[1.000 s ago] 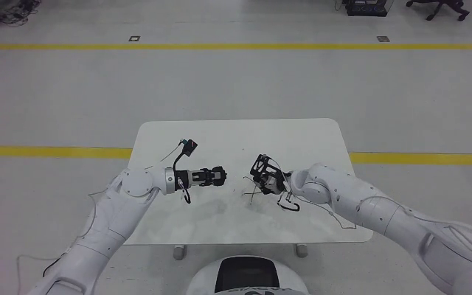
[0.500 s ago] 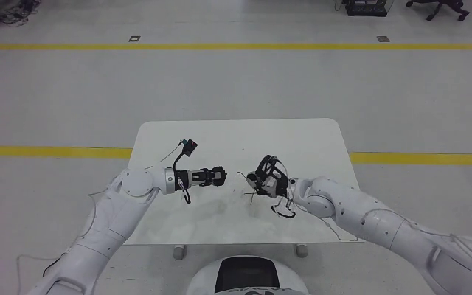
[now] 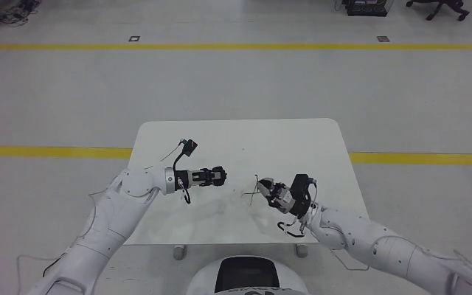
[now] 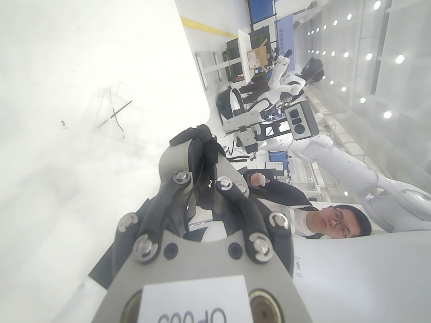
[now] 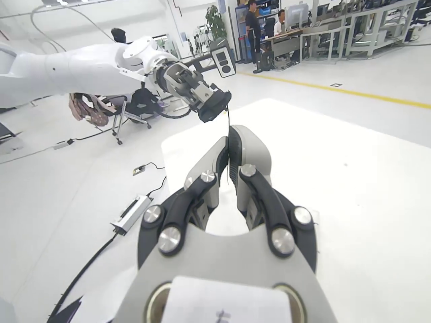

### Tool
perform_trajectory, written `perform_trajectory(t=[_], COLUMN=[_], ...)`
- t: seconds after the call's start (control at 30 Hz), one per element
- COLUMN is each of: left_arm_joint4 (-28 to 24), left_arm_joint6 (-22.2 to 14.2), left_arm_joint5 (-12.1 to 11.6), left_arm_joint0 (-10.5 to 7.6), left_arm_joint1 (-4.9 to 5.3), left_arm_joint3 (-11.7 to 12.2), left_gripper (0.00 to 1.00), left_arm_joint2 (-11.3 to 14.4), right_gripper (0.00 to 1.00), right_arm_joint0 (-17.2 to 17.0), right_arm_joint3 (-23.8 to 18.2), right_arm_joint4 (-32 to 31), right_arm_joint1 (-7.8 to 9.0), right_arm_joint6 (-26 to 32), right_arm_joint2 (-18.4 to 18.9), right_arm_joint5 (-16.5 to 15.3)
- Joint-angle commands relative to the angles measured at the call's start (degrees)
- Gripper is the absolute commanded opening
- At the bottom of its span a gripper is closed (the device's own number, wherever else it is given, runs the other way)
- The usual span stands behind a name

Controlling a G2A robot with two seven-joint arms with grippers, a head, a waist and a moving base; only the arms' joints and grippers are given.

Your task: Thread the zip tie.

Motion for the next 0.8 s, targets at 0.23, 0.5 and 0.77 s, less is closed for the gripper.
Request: perform_trajectory(t=[0.23, 0.5, 0.77], left_arm_joint4=[0.0, -2.5, 1.7], left_arm_joint6=[0.0, 5.7, 15.7], left_arm_joint5=[0.0, 1.0, 0.0], left_arm_joint0=[0.00, 2.41, 10.12], left_arm_joint1=[0.00, -0.15, 0.64], left_arm_joint3=[0.0, -1.6, -8.0], left_gripper=[0.00, 0.00, 0.00], left_arm_joint2=[0.0, 0.0, -1.8], right_gripper=[0.00, 0.00, 0.00], right_arm_joint0=[-0.2, -3.0, -5.5], right_arm_joint3=[0.1, 0.0, 3.0], right_arm_joint4=[1.3, 1.8, 0.7], right_arm_joint1=[-0.21, -1.25, -5.29], right_arm_joint6=[0.1, -6.9, -19.2], right_arm_joint2=[0.0, 1.9, 0.0], right_arm_joint5=[0.0, 0.0, 0.0])
